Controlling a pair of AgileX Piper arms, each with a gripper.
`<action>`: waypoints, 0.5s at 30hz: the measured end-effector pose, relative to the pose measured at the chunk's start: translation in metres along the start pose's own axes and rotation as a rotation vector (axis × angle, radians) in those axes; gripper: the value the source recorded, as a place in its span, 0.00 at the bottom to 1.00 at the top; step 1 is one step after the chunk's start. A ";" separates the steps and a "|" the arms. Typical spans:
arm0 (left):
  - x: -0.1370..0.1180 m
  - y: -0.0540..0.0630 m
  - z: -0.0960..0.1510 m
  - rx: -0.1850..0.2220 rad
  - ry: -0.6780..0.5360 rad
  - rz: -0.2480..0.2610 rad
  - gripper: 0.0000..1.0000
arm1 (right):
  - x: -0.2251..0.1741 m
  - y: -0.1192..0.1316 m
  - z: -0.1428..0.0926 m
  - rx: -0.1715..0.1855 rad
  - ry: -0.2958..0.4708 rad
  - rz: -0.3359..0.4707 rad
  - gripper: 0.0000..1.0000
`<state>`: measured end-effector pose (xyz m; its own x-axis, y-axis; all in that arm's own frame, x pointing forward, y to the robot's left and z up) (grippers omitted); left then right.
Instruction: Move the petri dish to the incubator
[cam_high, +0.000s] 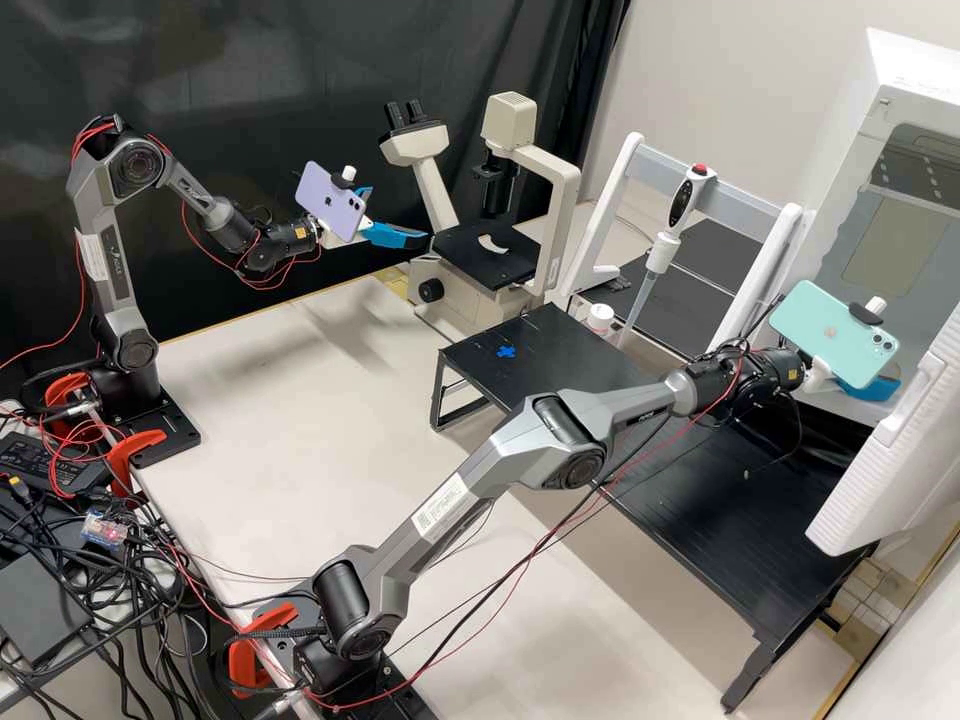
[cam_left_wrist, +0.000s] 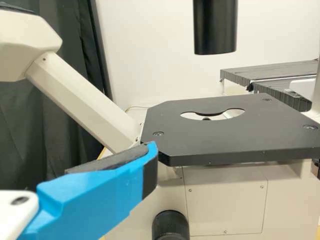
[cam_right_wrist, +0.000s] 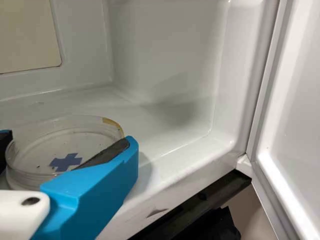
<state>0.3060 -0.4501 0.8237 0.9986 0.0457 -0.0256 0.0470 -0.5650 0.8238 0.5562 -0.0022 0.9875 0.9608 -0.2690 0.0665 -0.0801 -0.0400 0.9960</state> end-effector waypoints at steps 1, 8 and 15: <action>0.000 0.000 0.000 0.000 0.000 0.000 1.00 | 0.000 0.000 0.000 0.001 -0.001 0.000 1.00; 0.000 0.000 0.000 0.000 0.000 0.000 1.00 | 0.002 -0.001 0.003 -0.025 -0.014 0.011 1.00; 0.000 0.000 0.000 0.000 0.000 0.000 1.00 | 0.003 -0.009 0.012 -0.032 -0.022 0.005 1.00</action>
<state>0.3060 -0.4501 0.8237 0.9986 0.0457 -0.0256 0.0470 -0.5650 0.8238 0.5571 -0.0140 0.9785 0.9544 -0.2900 0.0705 -0.0761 -0.0081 0.9971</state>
